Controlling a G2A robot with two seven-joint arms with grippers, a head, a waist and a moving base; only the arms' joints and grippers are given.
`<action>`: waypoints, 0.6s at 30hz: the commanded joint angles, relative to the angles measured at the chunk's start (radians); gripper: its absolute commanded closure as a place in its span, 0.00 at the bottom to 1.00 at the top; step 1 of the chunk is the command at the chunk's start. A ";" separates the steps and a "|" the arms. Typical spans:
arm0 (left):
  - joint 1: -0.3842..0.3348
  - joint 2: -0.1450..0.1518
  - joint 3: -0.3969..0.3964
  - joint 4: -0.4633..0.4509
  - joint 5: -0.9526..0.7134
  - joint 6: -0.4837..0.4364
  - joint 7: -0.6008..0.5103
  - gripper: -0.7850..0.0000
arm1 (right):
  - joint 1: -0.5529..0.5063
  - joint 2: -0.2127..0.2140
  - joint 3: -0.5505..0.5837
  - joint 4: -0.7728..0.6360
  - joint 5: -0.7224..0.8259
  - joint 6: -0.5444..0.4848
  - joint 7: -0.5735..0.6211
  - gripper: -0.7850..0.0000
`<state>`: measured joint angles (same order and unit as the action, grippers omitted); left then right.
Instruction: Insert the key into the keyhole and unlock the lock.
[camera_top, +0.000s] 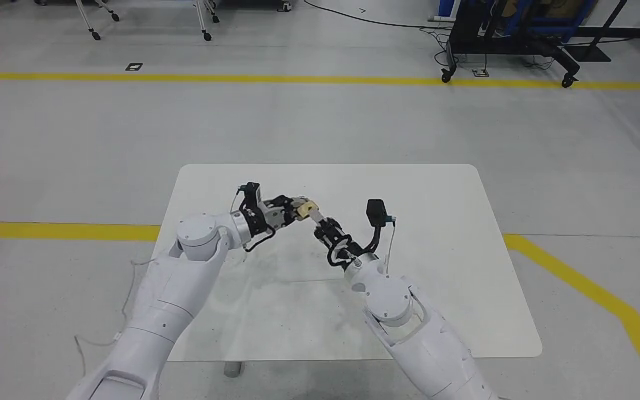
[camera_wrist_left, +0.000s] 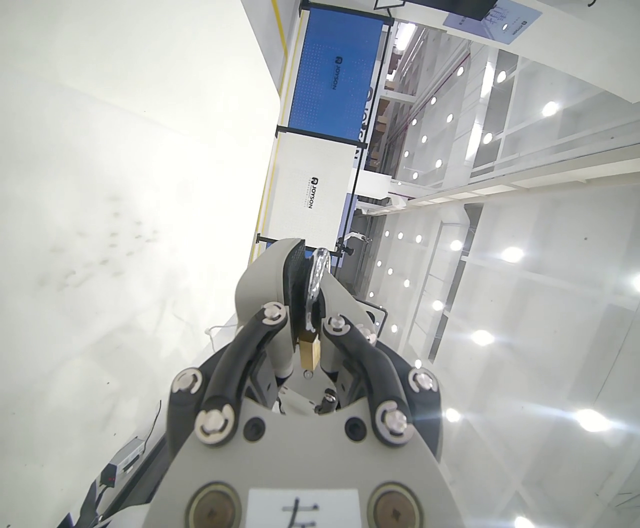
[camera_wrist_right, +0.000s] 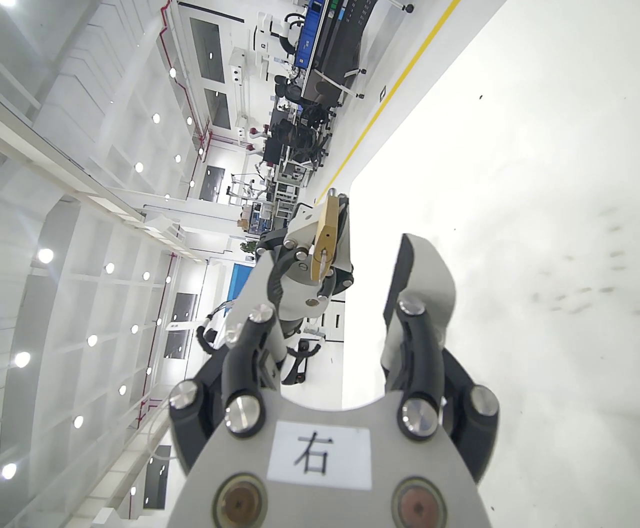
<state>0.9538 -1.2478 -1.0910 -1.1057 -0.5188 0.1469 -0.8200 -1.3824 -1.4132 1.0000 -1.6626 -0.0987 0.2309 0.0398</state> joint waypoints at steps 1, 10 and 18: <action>-0.002 -0.001 0.000 0.004 -0.003 0.001 0.000 1.00 | 0.000 0.000 0.000 0.000 -0.001 0.000 0.000 0.00; -0.003 -0.002 -0.006 0.008 -0.012 -0.011 -0.003 1.00 | -0.042 0.001 0.070 -0.029 0.214 -0.134 0.079 0.00; 0.000 -0.002 -0.009 0.008 -0.015 -0.031 -0.016 1.00 | -0.065 0.012 0.183 0.040 0.592 -0.220 0.360 0.51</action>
<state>0.9536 -1.2494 -1.1000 -1.0980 -0.5343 0.1185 -0.8357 -1.4543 -1.4008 1.1814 -1.6406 0.4507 -0.0034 0.3766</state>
